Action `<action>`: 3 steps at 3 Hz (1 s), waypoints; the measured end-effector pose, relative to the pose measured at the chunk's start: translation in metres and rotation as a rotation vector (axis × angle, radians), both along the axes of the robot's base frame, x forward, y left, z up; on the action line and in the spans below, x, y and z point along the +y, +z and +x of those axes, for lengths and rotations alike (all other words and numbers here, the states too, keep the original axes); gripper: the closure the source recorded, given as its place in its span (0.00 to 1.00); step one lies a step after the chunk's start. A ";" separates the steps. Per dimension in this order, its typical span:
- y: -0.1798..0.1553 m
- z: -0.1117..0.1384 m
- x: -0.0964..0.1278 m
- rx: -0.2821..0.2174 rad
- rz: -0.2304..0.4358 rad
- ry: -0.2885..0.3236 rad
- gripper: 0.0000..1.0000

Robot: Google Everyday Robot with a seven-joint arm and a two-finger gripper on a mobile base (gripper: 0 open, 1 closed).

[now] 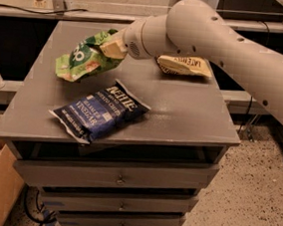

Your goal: Move green rice chip bag near blue chip bag

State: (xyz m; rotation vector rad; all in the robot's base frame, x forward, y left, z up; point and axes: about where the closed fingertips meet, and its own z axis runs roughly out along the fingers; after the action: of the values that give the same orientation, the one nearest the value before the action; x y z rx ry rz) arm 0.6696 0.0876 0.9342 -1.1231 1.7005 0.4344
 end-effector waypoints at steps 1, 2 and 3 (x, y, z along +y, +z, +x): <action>-0.011 -0.012 -0.003 0.028 -0.022 0.050 1.00; -0.027 -0.022 -0.003 0.066 -0.036 0.096 1.00; -0.046 -0.032 0.002 0.105 -0.032 0.137 1.00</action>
Offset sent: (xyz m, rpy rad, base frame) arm -0.0336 -0.0080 -0.0461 -0.0509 0.1127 0.1445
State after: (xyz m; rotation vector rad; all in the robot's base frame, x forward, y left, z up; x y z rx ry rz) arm 0.6379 0.0899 0.8879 -1.2641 1.7321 0.5624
